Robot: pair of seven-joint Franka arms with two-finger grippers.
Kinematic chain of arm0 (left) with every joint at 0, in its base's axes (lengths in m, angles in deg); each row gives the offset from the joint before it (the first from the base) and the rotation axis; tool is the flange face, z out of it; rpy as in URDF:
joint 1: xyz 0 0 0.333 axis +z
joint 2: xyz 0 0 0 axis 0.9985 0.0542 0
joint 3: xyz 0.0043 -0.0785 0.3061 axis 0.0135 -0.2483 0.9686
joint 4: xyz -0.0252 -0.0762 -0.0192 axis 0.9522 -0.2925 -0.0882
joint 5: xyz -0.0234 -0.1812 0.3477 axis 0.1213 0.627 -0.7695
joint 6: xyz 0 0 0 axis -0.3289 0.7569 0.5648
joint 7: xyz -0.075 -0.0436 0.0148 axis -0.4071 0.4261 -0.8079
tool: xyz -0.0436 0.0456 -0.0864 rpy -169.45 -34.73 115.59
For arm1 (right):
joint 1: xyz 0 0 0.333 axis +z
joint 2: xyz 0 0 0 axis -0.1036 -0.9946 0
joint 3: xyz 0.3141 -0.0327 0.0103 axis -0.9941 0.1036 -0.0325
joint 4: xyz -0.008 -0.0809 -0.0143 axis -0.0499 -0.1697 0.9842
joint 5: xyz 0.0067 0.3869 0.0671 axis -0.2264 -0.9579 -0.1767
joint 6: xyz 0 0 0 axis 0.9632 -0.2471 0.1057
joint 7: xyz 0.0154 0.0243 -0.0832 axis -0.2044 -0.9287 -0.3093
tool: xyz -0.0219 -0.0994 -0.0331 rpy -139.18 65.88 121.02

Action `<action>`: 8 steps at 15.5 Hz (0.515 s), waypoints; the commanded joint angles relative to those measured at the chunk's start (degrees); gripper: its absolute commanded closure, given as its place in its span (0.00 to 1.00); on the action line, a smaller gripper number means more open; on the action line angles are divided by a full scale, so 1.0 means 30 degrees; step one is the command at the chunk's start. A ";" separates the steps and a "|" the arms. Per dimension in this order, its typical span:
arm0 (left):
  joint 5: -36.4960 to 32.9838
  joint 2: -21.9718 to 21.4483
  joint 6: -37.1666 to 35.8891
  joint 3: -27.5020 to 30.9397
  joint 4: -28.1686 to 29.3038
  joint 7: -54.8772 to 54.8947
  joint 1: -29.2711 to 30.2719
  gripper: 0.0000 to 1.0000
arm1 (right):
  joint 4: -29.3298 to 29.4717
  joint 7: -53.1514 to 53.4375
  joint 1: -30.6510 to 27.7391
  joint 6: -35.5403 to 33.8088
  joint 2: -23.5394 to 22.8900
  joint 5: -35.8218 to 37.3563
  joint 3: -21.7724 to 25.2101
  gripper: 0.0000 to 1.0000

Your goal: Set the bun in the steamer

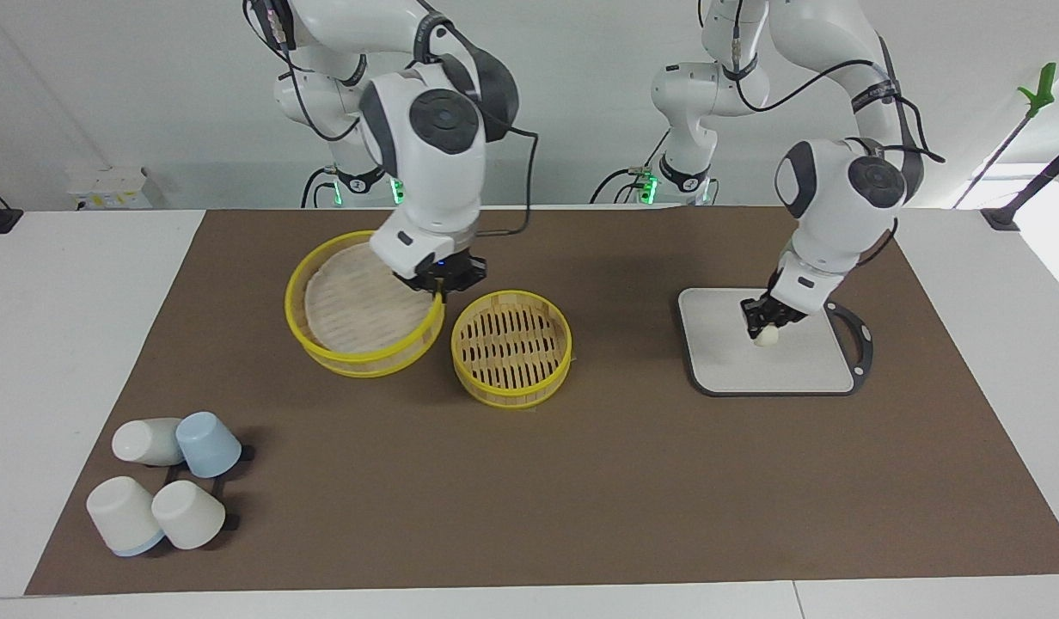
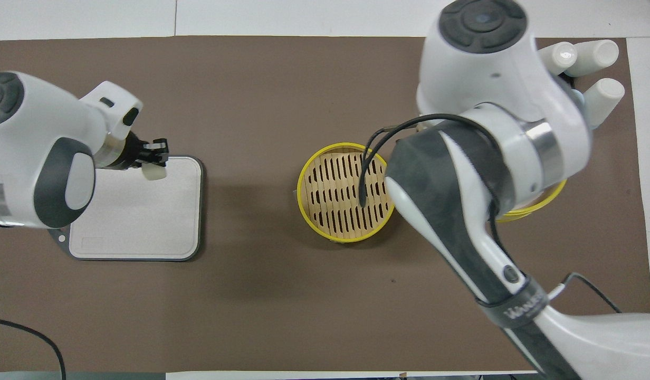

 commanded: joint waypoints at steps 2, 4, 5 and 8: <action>0.1006 0.2967 -0.1172 0.0239 -0.5061 -0.7082 -0.4705 0.71 | -0.1656 -0.4702 -0.3161 -0.0922 0.1336 -0.0060 -0.0271 1.00; 0.0978 0.2997 0.1541 0.0296 -0.4075 -0.9020 -0.7019 0.71 | -0.1952 -0.7312 -0.4890 -0.0834 0.1426 -0.0059 -0.0271 1.00; 0.0862 0.2998 0.2659 0.0297 -0.2993 -0.9435 -0.7930 0.71 | -0.2186 -0.8195 -0.5537 -0.0718 0.1484 -0.0059 -0.0271 1.00; 0.0366 0.4661 0.4715 0.0414 -0.2133 -1.0227 -0.9547 0.71 | -0.3151 -0.9024 -0.6303 -0.0192 0.1835 -0.0059 -0.0271 1.00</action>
